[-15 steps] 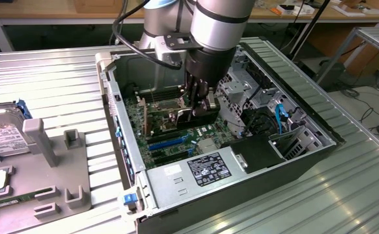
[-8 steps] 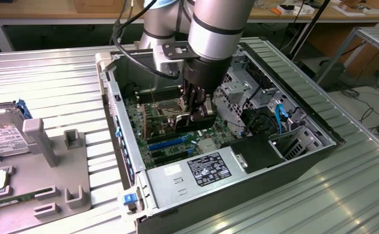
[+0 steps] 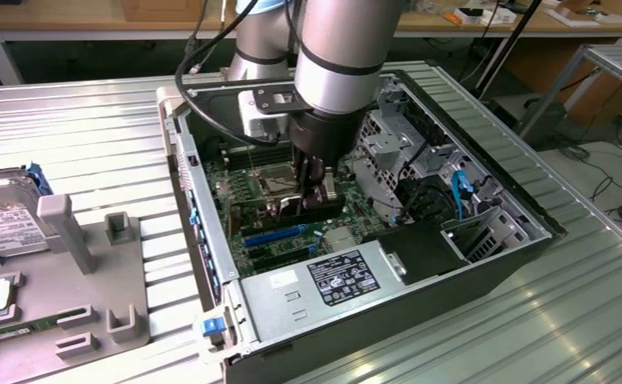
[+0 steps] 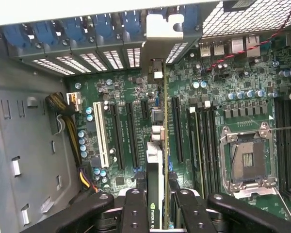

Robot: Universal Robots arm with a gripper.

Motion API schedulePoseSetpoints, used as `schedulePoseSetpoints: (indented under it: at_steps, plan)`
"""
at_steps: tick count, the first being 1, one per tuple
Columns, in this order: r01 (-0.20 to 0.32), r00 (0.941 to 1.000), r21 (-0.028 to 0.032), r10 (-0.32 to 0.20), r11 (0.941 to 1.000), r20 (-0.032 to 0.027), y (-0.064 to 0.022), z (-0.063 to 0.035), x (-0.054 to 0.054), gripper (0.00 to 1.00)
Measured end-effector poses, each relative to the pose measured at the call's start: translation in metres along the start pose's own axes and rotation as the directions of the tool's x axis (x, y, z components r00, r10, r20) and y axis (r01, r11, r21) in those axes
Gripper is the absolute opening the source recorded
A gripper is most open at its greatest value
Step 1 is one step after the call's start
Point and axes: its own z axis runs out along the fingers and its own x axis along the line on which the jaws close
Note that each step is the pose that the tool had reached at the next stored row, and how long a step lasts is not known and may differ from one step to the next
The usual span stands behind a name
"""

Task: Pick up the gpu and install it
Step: 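Insert the gpu into the slot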

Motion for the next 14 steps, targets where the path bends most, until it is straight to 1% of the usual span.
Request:
schedulePoseSetpoints:
  at_steps: [2,3,4,6,9,10,14]
  plan:
    - [0.000,1.0000,0.0042,0.000,1.0000,0.0005,0.0017,0.0016,0.0000,0.27]
    - [0.000,1.0000,0.0084,0.000,1.0000,0.0009,0.0031,0.0032,0.0000,0.27]
    - [0.000,1.0000,0.0113,0.000,0.9999,0.0013,0.0041,0.0043,0.0000,0.27]
    - [0.000,1.0000,0.0204,-0.001,0.9998,0.0023,0.0064,0.0071,0.0001,0.27]
    - [0.001,1.0000,0.0270,-0.001,0.9996,0.0032,0.0081,0.0093,0.0001,0.27]
    - [0.001,1.0000,0.0283,-0.001,0.9996,0.0031,0.0086,0.0095,0.0001,0.27]
    - [0.001,1.0000,0.0287,-0.001,0.9996,0.0036,0.0088,0.0100,-0.0003,0.27]
